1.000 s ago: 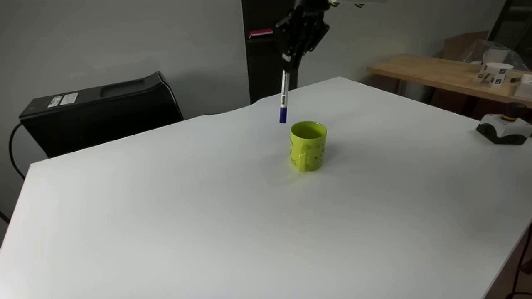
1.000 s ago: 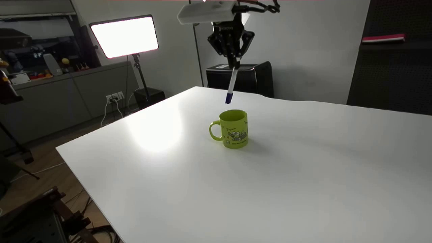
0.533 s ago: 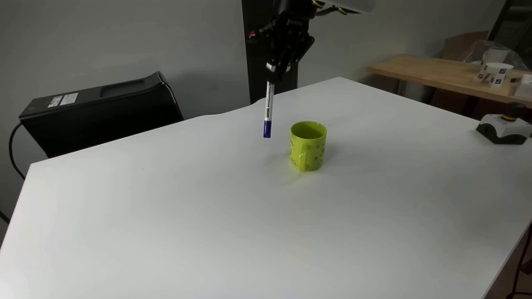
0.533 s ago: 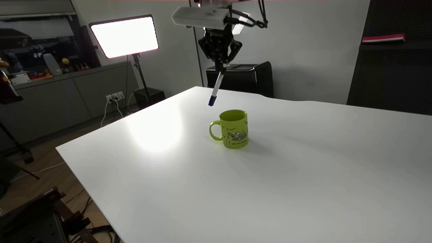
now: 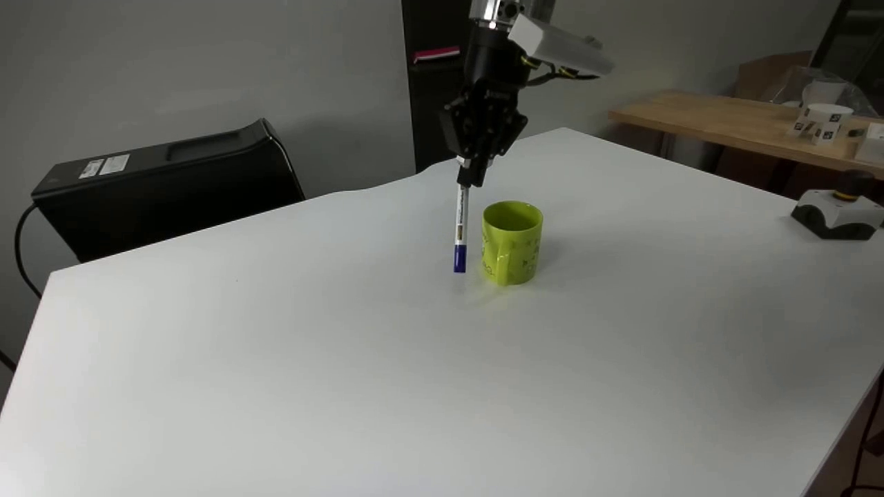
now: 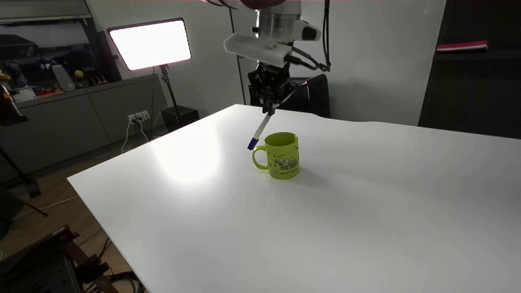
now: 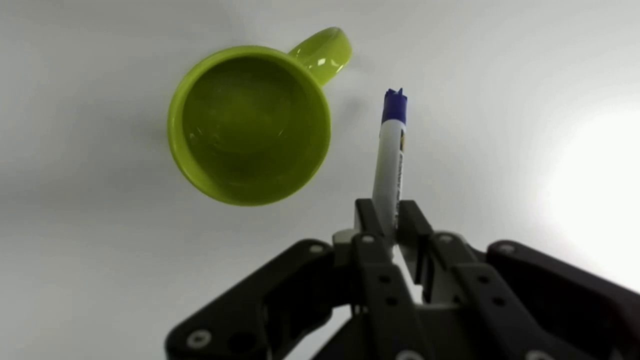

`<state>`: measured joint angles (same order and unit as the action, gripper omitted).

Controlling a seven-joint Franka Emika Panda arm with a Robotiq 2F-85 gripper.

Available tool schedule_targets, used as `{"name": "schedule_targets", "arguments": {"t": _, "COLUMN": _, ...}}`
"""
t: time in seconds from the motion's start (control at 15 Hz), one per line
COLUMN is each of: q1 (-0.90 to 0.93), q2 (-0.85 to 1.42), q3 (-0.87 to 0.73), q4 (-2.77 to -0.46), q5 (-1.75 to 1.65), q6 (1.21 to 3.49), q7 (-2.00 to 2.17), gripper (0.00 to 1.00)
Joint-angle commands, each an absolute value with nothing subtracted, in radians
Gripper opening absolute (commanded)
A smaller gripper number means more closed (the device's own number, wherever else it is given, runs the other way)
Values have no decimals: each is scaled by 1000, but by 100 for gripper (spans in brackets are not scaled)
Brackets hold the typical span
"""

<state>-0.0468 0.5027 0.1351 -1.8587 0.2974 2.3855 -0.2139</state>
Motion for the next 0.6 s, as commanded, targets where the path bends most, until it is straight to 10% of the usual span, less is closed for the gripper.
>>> {"name": "schedule_targets", "arguments": {"t": 0.0, "q1": -55, "q2": 584, "q3": 143, "q4": -1765, "q5": 304, "q6": 2313, "q7": -214, "gripper": 4}}
{"name": "schedule_targets", "arguments": {"t": 0.53, "q1": -39, "q2": 665, "q3": 140, "q4": -1700, "q5": 283, "q6": 2269, "q7": -196, "gripper": 4}}
